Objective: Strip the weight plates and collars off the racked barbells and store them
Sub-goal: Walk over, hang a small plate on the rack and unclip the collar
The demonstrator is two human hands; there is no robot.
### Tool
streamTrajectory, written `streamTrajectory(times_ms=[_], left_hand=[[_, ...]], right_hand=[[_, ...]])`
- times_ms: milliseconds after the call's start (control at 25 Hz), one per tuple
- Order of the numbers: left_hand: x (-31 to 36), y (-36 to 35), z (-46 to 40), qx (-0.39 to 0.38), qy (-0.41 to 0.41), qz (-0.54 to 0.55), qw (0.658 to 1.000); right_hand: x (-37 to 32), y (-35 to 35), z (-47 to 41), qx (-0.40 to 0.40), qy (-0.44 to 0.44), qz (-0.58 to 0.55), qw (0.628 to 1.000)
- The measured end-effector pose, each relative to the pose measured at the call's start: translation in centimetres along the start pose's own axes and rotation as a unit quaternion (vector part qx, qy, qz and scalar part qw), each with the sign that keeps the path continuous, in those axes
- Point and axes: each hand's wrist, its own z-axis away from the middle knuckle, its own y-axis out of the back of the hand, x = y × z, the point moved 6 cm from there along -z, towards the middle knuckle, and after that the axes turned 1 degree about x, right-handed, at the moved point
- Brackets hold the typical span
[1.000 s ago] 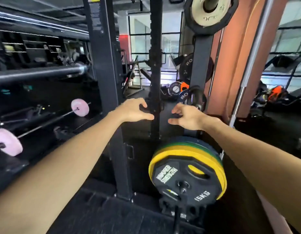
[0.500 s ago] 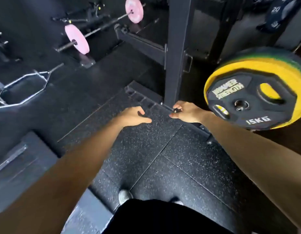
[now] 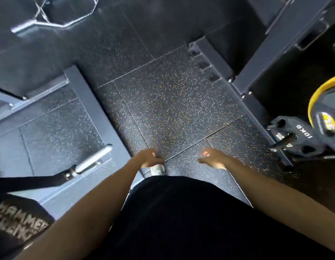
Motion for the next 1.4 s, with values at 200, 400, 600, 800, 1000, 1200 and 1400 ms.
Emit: streamTrajectory(times_ms=[200,400,600,800,1000,1200,1400], left_hand=[[-5.6,0.6,-2.2,-0.018,0.047,0.051,0.997],[-6.5,2.4,-5.3,-0.048,0.053,0.054,0.996],[-5.2,7.6,-7.9,-0.028,0.072,0.099,0.992],[-5.0,13.6,-10.5,0.018,0.132,0.140,0.981],[-4.3,18.4,-13.1,0.060,0.158,0.191,0.967],[-6.4,23.9,-17.6,0.036,0.175,0.222,0.959],[-10.9,37.7,-24.9,0.011,0.157,0.204,0.966]], right_hand=[[-5.8,-1.9,-2.5,-0.036,-0.014,0.069,0.997],[-13.6,0.7,-4.7,-0.029,0.061,0.074,0.995],[-16.5,6.2,-9.0,-0.037,0.082,0.114,0.989],[-17.6,12.7,-13.8,-0.051,0.082,0.122,0.988],[-21.6,17.6,-18.7,-0.081,0.089,0.141,0.983],[-27.0,20.4,-25.1,-0.111,0.073,0.181,0.974],[-35.9,26.6,-33.0,-0.097,0.046,0.163,0.981]])
